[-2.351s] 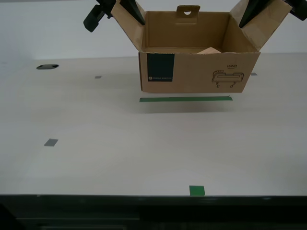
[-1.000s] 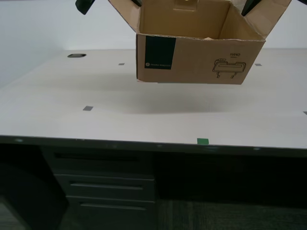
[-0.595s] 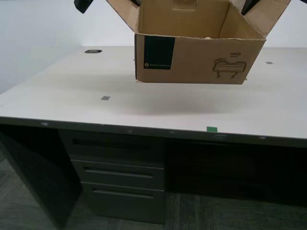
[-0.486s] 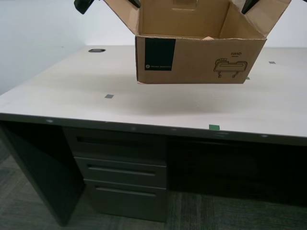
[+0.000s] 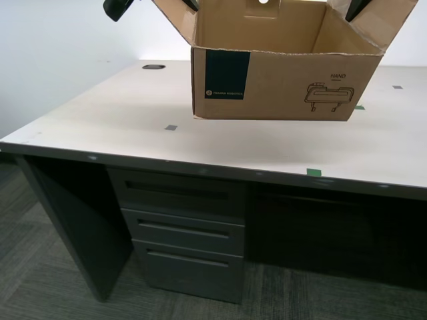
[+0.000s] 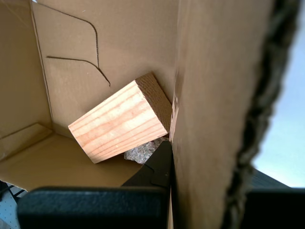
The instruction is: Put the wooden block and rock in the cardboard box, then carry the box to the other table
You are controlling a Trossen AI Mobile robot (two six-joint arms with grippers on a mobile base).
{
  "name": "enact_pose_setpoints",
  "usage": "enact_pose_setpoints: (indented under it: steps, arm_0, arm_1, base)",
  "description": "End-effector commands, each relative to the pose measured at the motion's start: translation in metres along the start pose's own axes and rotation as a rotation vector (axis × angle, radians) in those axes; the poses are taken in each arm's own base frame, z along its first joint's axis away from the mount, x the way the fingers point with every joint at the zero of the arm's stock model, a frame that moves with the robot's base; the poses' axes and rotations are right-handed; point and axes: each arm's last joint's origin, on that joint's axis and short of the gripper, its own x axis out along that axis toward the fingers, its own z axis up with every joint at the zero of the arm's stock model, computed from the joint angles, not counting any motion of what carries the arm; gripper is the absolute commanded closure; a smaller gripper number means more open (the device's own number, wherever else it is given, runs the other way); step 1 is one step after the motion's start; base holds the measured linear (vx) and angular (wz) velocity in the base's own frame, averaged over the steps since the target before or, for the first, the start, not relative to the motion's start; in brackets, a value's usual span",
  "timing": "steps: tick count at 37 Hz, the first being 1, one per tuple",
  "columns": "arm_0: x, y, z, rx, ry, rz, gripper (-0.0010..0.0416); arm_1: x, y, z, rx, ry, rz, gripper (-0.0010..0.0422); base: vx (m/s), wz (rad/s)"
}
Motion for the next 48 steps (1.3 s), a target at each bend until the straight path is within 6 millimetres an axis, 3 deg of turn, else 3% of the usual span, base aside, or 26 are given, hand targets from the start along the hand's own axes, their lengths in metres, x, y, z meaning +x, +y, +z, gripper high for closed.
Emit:
enact_pose_setpoints:
  steps: [1, 21, 48]
  arm_0:
    - [-0.0008, 0.0010, 0.0002, -0.007, -0.006, 0.008, 0.0406]
    - [-0.0004, 0.0018, 0.0004, 0.015, -0.007, 0.009, 0.0406]
    - [0.0008, 0.0045, 0.0006, 0.077, -0.008, 0.012, 0.0406]
  arm_1:
    - [0.0001, -0.0014, -0.0017, 0.000, 0.015, -0.008, 0.0413]
    - [0.0003, 0.0005, -0.0032, -0.027, 0.014, 0.054, 0.0413]
    - [0.0012, 0.0008, -0.0020, 0.050, 0.000, 0.077, 0.0413]
  base:
    - [0.006, 0.190]
    - [-0.001, 0.240]
    - [-0.023, 0.408]
